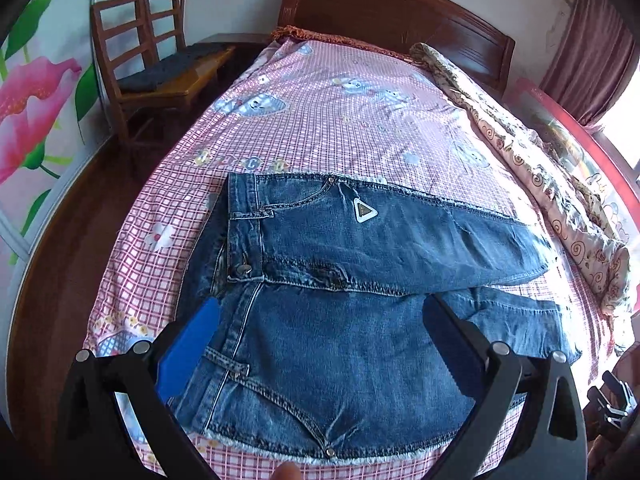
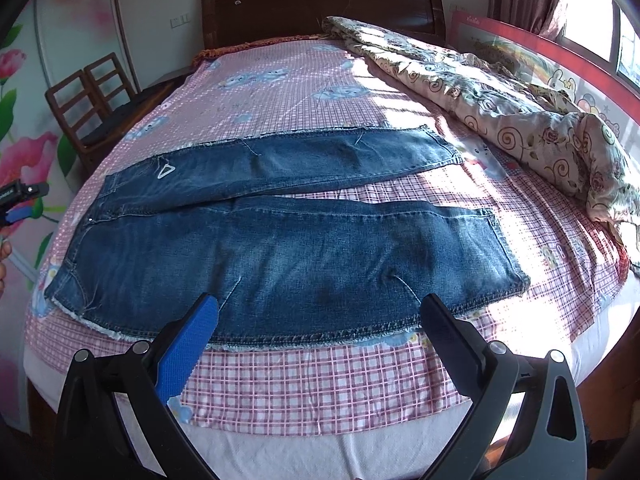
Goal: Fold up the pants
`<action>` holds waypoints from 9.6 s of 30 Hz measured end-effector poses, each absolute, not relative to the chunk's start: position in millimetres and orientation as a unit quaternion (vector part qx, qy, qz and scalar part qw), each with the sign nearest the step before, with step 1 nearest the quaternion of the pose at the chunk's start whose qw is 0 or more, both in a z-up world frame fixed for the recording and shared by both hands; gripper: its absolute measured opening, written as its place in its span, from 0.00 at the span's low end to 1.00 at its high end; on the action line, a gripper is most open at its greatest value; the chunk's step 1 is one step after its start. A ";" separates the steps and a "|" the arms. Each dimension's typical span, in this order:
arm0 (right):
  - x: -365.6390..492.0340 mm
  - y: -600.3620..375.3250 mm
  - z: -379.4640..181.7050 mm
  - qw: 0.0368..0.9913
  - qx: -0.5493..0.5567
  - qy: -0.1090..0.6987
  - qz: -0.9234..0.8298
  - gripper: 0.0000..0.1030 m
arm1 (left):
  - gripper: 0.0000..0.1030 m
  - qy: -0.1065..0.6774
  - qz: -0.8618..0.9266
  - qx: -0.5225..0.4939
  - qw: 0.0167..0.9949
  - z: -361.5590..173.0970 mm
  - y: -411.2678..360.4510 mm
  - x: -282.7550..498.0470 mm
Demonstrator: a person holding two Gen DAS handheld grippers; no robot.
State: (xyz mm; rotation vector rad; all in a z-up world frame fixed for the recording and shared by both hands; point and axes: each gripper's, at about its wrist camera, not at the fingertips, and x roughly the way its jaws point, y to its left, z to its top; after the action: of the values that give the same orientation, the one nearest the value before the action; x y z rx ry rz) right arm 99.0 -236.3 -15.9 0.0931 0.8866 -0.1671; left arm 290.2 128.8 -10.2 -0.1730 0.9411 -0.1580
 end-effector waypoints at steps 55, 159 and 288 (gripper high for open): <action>217.3 -235.6 -61.0 0.856 0.113 0.503 -0.030 0.97 | 0.10 0.448 -0.213 -0.205 0.844 -87.3 199.1 490.3; 189.3 -255.6 -152.3 0.800 0.304 0.516 0.018 0.02 | 0.58 0.431 -0.042 -0.522 0.735 -181.0 219.3 192.3; 116.7 -460.5 -167.7 0.788 0.489 0.358 -0.114 0.02 | 0.98 0.470 -0.074 -0.055 0.878 -144.0 67.8 207.3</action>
State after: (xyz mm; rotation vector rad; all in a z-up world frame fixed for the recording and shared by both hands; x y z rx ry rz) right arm 116.7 -460.5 -167.7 1.0526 0.7712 -0.2446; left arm 207.3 67.8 -144.0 -0.1142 0.9792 -0.1534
